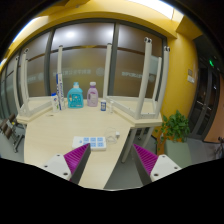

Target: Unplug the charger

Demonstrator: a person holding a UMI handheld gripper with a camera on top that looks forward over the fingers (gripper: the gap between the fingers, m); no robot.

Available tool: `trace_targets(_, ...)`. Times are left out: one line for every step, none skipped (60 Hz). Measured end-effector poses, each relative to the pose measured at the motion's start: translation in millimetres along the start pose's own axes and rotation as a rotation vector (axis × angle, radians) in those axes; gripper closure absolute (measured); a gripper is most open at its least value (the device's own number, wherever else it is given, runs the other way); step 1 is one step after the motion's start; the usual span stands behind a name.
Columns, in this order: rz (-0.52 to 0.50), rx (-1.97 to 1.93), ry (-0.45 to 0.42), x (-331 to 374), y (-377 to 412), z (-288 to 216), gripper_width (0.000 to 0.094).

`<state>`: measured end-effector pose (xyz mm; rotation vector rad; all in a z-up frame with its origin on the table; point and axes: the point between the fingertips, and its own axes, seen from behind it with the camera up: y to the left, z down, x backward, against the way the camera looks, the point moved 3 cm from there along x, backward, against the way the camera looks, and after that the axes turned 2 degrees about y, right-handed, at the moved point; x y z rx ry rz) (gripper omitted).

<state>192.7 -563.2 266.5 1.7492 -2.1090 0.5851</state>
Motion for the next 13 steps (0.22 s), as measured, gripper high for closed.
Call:
trace_targets(-0.001,-0.002,-0.001,4,1,1,0.0081)
trace_targets(-0.002,-0.006,0.000,8,3,2,0.0082)
trace_targets(-0.003,-0.008,0.002,11,3,3,0.0083)
trace_targets(-0.001,-0.011,0.003,14,3,4,0.0082)
trace_targets(0.003,-0.012,0.004,18,3,5,0.0084)
trace_targets(0.008,-0.013,0.003,21,2,6,0.0081)
trace_targets(0.012,-0.013,0.001,23,2,7,0.0081)
trace_targets(0.014,-0.012,-0.002,26,2,7,0.0083)
trace_targets(0.015,-0.009,-0.005,28,3,7,0.0082)
trace_targets(0.017,-0.007,-0.008,30,5,8,0.0083)
trace_targets(0.017,-0.005,-0.008,32,5,8,0.0081)
trace_targets(0.017,-0.004,-0.008,35,5,9,0.0082)
trace_targets(0.017,-0.004,-0.008,37,6,9,0.0083)
